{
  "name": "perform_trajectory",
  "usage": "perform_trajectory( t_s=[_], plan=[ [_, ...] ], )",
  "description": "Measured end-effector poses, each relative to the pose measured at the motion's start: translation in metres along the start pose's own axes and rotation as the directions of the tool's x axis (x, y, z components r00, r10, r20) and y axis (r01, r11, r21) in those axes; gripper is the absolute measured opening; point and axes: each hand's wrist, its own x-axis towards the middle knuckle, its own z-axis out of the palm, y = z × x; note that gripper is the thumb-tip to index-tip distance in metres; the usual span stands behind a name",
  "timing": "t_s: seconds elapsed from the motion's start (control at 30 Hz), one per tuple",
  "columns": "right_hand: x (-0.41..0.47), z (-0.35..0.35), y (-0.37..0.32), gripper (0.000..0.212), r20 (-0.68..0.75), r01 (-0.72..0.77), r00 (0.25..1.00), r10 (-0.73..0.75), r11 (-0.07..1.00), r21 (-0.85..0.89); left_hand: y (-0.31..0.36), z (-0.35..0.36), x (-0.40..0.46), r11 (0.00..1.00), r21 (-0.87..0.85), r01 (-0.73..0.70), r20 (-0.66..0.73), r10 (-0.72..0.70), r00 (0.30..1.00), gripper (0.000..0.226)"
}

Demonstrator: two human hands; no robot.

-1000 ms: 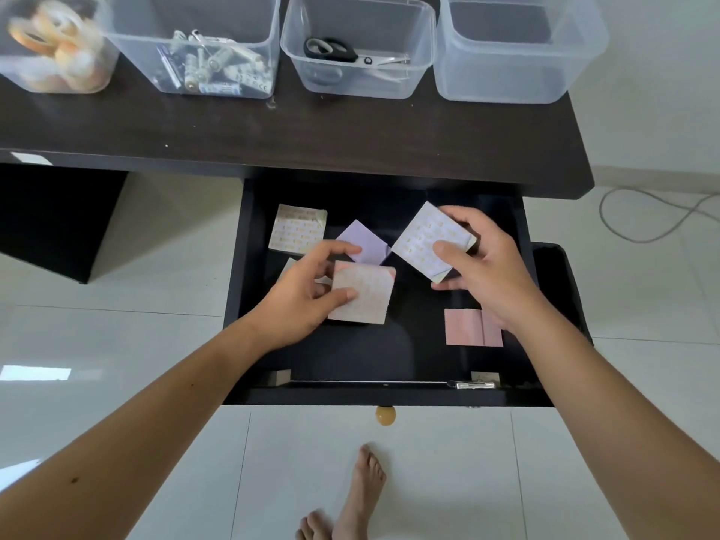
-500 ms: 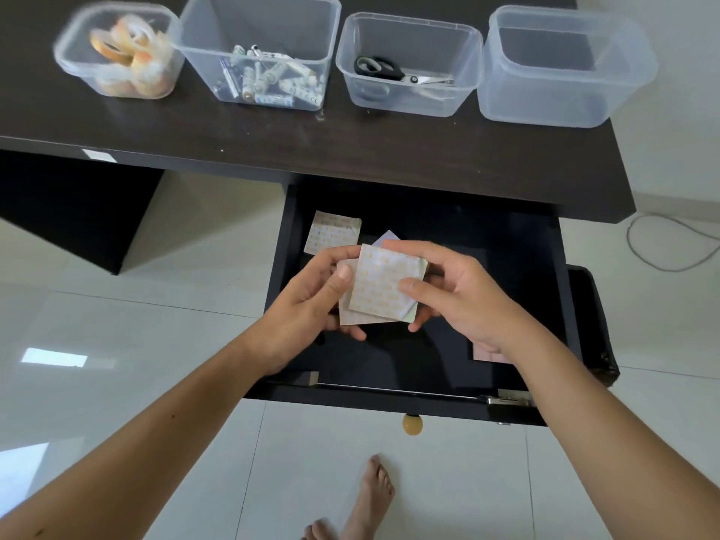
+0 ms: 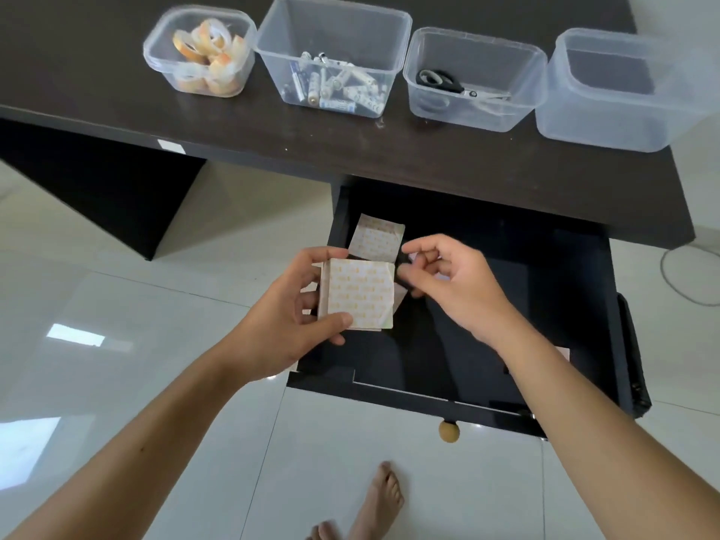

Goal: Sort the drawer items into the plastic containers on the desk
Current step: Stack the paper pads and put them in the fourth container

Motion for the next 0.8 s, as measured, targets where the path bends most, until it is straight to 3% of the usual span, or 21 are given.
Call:
perform_trajectory(
  t_s=[0.17,0.37,0.43,0.63,0.8],
  plan=[
    [0.036,0.012,0.019,0.033,-0.145,-0.010,0.989,-0.016,0.985,-0.172,-0.009,-0.007,-0.013,1.000,-0.019,0.003,-0.016,-0.003,1.000,0.072],
    [0.066,0.029,0.036,0.085,-0.133,-0.115,0.989,0.063,0.896,-0.429,-0.018,-0.011,-0.013,0.999,-0.033,0.016,0.020,-0.015,1.000,0.073],
    [0.071,0.031,0.037,0.092,-0.105,-0.142,0.989,0.103,0.857,-0.495,-0.020,-0.012,-0.011,0.998,-0.060,0.024,0.026,-0.022,0.999,0.072],
    [0.069,0.032,0.027,0.073,-0.134,-0.151,0.986,0.098,0.862,-0.483,-0.021,-0.012,-0.012,0.997,-0.069,0.023,0.034,-0.021,0.999,0.071],
    [0.056,0.030,0.019,0.050,-0.149,-0.109,0.987,0.067,0.949,-0.297,-0.019,-0.011,-0.012,0.997,-0.075,0.029,0.030,-0.027,0.999,0.070]
  ],
)
